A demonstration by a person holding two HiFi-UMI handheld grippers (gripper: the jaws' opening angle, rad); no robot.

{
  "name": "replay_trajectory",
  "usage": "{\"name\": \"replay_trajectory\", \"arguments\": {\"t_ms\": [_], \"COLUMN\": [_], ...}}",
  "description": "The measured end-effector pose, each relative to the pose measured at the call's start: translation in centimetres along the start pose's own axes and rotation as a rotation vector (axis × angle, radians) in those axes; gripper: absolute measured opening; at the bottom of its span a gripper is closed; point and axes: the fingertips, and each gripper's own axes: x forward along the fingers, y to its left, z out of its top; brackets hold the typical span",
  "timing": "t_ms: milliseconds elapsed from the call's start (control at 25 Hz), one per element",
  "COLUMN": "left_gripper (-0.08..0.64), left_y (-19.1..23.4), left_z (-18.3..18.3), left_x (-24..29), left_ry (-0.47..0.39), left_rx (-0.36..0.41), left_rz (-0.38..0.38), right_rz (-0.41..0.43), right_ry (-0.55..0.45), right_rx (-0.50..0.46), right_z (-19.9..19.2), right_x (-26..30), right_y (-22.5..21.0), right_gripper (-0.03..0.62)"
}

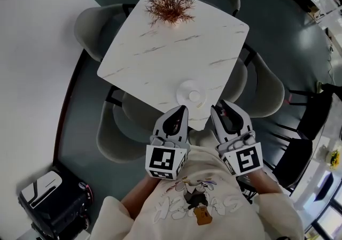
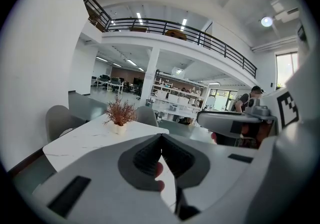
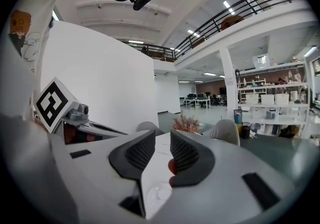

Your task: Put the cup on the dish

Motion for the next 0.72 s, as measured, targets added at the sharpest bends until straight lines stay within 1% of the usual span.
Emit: {"name": "replay_trajectory", "arguments": {"t_ms": [80, 120, 240, 440, 520, 720], "left_gripper": [0.003, 0.003, 0.003, 0.003, 0.003, 0.003], "left_y": [-0.4, -0.6, -0.9, -1.5, -1.8, -2.4], "left_z": [0.4, 0.5, 1.0, 1.5, 1.4, 1.8], "left_x": [0.2, 0.3, 1.0, 1.5, 1.5, 1.8], "left_ry": [-0.005, -0.005, -0.004, -0.006, 0.001, 0.002], "left_rx": [0.003, 0.006, 0.016, 0.03, 0.033, 0.036], "left_rz": [-0.01, -0.017, -0.035, -0.05, -0.056, -0.062], "right_rz": [-0.017, -0.026, -0.052, -0.076, -0.083, -0.078], "right_ry": [-0.004, -0.007, -0.012, -0.007, -0.007, -0.009], "right_rx": [0.006, 0.008, 0.015, 0.025, 0.029, 0.031], "right_z": [0.3, 0.5, 0.7, 0.6, 0.7, 1.1], "right_x": [-0.2, -0.2, -0.3, -0.7, -0.9, -0.9], "right_y": [-0.3, -0.5, -1.2, -2.1, -2.1, -2.4], "right_gripper": [0.086, 0.06, 0.018, 0.017, 0.005, 0.005]}}
